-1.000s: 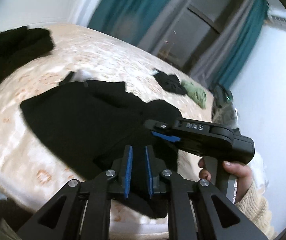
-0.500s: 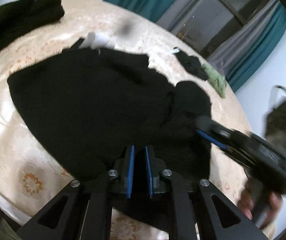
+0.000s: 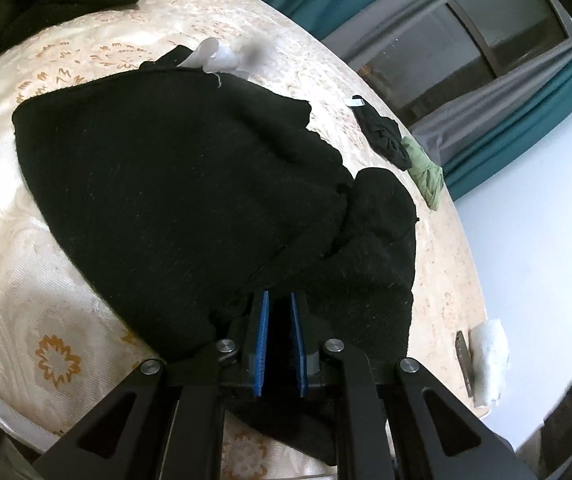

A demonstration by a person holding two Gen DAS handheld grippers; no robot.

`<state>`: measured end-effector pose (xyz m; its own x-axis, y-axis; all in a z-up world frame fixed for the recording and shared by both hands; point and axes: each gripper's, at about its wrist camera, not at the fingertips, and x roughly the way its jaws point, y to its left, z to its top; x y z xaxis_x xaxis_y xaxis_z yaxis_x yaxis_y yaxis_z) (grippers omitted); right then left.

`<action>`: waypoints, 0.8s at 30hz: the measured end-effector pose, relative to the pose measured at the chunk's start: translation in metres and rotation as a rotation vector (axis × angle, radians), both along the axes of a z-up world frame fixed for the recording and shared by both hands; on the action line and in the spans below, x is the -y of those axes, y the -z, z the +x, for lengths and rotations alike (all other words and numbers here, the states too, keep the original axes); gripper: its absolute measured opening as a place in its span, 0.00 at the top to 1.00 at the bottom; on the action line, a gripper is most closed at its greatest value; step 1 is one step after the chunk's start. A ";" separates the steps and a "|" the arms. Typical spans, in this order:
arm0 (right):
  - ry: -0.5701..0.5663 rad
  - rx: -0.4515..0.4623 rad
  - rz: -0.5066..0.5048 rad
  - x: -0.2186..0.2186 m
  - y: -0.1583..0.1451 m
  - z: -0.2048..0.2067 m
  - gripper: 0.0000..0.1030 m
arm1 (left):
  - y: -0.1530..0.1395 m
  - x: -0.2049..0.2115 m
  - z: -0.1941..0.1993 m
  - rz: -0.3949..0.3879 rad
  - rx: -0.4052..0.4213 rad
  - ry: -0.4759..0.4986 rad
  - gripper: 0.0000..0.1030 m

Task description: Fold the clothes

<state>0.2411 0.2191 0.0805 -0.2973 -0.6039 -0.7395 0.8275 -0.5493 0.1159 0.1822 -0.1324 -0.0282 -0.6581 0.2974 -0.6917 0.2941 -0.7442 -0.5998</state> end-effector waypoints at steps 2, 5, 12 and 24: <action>-0.024 -0.055 0.011 0.006 -0.001 0.011 0.63 | 0.000 -0.001 0.000 -0.008 0.000 0.002 0.89; -0.037 -0.093 0.025 0.017 0.002 0.016 0.63 | -0.002 -0.002 0.001 -0.014 -0.003 0.004 0.89; 0.086 -0.051 0.048 0.006 0.011 0.002 0.94 | -0.010 -0.010 0.003 -0.085 -0.033 0.029 0.89; 0.053 0.020 0.080 -0.005 0.026 0.005 0.99 | -0.003 -0.022 0.004 -0.151 0.022 0.078 0.80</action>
